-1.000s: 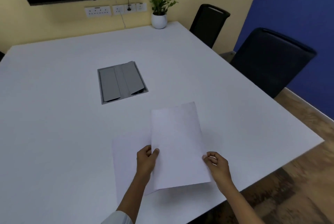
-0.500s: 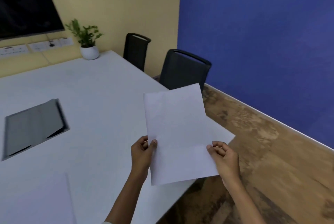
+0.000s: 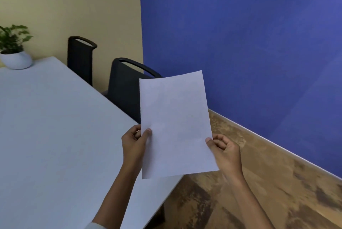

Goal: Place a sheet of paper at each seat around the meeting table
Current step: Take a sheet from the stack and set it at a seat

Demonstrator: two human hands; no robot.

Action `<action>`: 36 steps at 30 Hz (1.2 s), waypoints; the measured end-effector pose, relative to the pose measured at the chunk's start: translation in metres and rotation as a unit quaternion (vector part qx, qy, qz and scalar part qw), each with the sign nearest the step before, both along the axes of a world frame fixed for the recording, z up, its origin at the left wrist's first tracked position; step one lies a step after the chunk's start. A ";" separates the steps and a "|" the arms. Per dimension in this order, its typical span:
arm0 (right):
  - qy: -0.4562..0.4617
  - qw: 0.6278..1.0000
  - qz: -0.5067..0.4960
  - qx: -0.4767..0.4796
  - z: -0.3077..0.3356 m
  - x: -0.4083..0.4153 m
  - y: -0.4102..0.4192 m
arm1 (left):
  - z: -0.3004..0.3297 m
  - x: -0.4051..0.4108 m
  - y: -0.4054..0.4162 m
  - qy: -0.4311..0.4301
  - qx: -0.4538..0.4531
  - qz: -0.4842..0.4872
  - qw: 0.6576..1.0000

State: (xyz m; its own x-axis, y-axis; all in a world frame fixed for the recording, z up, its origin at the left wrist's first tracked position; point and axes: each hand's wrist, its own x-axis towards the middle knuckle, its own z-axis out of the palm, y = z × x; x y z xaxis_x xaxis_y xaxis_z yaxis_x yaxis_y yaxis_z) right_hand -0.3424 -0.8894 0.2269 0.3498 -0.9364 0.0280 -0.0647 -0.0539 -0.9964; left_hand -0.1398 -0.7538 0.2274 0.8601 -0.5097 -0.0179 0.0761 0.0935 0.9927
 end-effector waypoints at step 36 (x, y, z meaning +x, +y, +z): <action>-0.051 0.843 0.527 -0.094 0.060 0.477 -0.575 | 0.061 0.285 -0.429 -0.085 0.021 0.388 0.918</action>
